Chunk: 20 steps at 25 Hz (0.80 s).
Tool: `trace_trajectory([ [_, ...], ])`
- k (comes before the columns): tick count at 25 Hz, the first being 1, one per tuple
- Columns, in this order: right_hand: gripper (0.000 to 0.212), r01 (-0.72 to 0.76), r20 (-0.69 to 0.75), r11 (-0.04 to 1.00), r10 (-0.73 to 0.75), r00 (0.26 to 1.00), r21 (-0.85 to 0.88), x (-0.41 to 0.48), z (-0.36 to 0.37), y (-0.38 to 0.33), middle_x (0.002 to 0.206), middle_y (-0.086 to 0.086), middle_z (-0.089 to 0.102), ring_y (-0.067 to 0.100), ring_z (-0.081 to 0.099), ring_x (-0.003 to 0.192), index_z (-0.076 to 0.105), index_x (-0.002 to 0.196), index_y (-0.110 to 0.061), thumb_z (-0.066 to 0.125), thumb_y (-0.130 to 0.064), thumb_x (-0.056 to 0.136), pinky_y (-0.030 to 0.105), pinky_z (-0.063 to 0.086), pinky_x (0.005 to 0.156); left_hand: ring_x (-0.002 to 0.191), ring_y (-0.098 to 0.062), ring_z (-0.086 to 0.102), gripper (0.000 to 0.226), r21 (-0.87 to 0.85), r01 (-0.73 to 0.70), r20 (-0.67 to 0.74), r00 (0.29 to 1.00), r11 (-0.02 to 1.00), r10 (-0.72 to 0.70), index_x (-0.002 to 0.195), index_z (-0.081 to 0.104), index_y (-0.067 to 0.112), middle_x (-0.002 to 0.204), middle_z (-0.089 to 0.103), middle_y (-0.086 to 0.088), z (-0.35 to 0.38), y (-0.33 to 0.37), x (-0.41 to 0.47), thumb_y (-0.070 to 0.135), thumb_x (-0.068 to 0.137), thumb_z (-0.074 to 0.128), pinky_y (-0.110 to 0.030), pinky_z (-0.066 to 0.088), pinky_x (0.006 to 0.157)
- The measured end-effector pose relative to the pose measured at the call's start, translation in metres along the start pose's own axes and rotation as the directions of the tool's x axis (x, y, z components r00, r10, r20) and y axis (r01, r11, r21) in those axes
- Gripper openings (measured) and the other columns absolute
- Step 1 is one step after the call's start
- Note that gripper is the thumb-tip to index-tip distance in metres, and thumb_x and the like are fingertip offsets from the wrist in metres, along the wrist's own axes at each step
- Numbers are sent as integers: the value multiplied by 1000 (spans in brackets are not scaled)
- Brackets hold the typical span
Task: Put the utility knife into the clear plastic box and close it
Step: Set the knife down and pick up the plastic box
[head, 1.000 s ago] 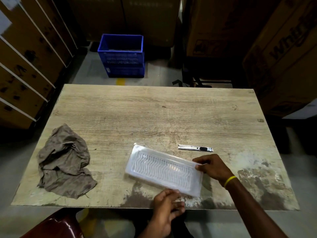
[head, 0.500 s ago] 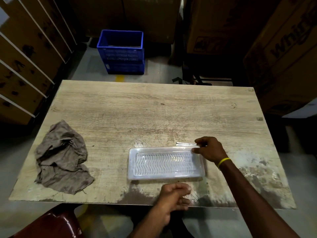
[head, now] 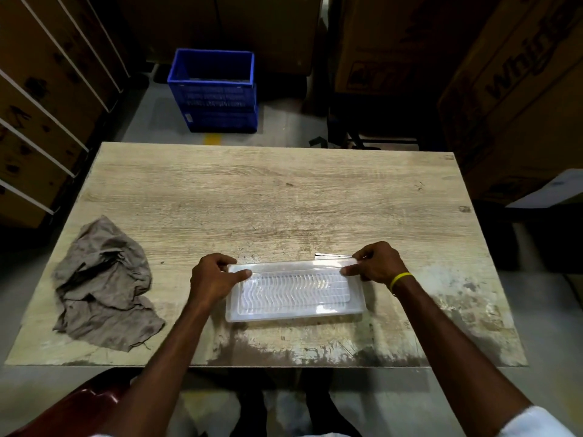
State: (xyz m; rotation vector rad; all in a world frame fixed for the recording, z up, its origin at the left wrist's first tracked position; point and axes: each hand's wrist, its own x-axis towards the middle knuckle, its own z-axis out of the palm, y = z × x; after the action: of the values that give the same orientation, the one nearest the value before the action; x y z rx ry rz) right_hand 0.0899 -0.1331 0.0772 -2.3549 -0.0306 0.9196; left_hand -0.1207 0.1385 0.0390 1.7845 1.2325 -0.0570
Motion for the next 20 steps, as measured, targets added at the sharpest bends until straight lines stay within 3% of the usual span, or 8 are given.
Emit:
trace_trajectory([
  [3,52,-17,-3,999,17,1000,-36,3,0,-5,81,11,79,24,78,72,77,81,-4,102,-29,43,40,64,79,90,-28,73,46,-17,50,32,998,999,-49,81,73,19,92,75,-7,-4,4,12,32,47,102,-49,63,79],
  [8,50,-44,-59,997,40,997,-69,2,5,-9,78,13,79,24,77,72,77,77,-5,102,-28,41,31,60,75,77,-25,73,39,43,23,53,998,999,-25,70,73,18,79,75,-3,-7,10,11,33,49,101,-48,64,73],
  [14,56,-14,-166,994,-4,986,-106,-2,18,-4,94,11,80,27,71,99,81,89,-5,101,-32,44,25,44,73,85,-25,71,45,75,-4,24,1000,997,2,79,75,18,84,73,-2,-5,8,7,38,49,100,-46,62,77],
  [20,55,6,-202,995,-26,979,-99,1,23,4,90,11,79,26,71,97,81,90,-5,100,-32,46,23,39,75,85,-26,71,46,90,11,30,999,996,-13,80,76,15,84,73,-3,-6,12,6,38,49,101,-46,62,76],
])
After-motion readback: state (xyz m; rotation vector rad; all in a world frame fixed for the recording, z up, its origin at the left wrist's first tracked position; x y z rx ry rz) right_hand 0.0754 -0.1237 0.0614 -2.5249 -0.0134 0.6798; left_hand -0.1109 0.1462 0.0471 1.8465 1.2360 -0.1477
